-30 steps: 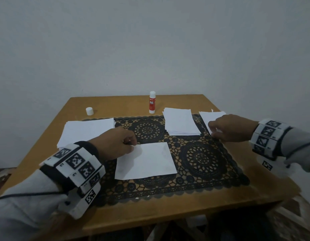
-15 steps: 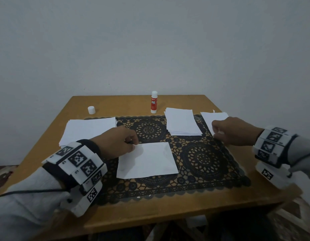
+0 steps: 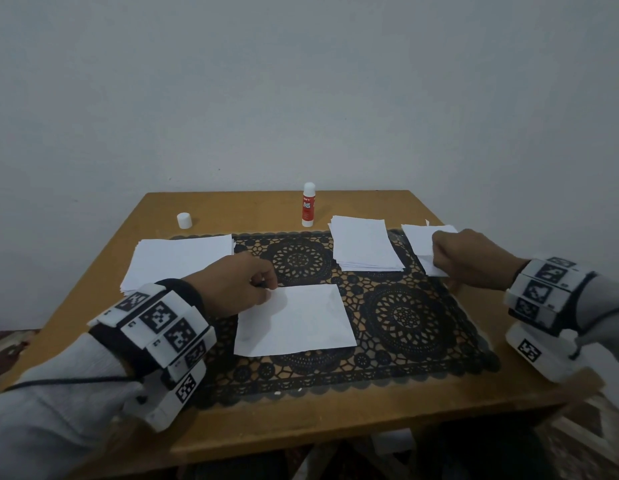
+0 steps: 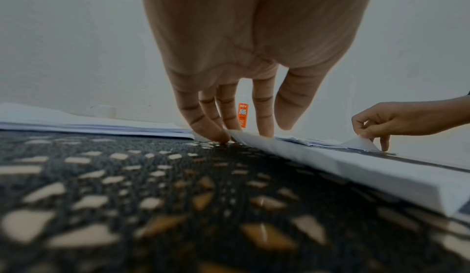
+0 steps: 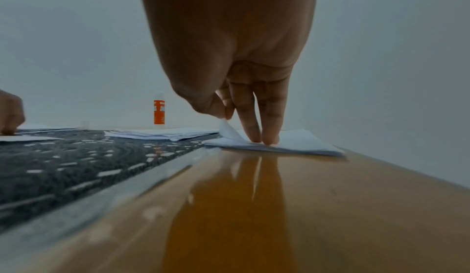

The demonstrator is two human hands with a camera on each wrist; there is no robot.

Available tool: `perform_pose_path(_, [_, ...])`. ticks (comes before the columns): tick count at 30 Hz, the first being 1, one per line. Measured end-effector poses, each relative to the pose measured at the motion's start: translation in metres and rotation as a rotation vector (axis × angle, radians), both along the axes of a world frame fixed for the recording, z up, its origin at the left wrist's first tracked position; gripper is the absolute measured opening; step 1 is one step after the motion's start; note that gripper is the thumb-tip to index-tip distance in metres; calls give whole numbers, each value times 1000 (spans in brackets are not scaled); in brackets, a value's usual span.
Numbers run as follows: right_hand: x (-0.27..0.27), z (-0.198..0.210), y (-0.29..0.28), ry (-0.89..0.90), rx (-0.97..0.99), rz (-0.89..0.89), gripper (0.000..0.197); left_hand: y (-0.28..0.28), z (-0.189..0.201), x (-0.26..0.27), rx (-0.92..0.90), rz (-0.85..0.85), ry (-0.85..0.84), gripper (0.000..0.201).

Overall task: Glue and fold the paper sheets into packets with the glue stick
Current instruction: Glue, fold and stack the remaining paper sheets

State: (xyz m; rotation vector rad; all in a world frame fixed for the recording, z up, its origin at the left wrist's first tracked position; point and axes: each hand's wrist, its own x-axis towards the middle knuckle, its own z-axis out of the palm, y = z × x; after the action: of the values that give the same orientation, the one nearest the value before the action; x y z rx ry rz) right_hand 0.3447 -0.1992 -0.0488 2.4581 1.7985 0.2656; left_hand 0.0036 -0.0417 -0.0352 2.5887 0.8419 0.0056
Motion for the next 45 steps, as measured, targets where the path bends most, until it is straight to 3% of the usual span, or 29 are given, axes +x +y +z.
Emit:
perform_pose_path(2, [1,-1,-1,46,95,-21,26,0,0,0,-5,2,-1,18])
perform_pose_path(6, [-1,-4,-1,68,103,-62,16,0,0,1,-7,4,-2,18])
perform_pose_path(13, [6,5,-7,264,345,-25,27,0,-1,1,6,-6,-5,19])
perform_pose_path(18, [6,18,-7,280,335,-124,19,0,-1,2,16,-3,-8,20])
perform_pose_path(23, [3,36,-11,279,434,-151,40,1,-2,3,18,-2,-12,19])
perform_pose_path(29, [-35,59,-18,312,548,30,22,5,-5,1,44,22,-15,18])
perform_pose_path(31, [-57,68,-18,453,556,100,20,7,-5,2,52,33,-33,16])
perform_pose_path(33, [-78,74,-16,782,581,132,17,5,-3,3,36,44,-92,13])
perform_pose_path(36, [-99,73,-7,1252,541,107,16,-1,0,2,-45,62,-254,35])
perform_pose_path(39, [-109,64,5,1595,405,149,28,-8,2,2,-81,55,-359,46])
perform_pose_path(42, [-117,49,16,1697,343,74,24,-10,2,3,-142,96,-440,43])
perform_pose_path(45, [-121,35,24,1652,303,-51,9,-3,0,1,-129,139,-489,31])
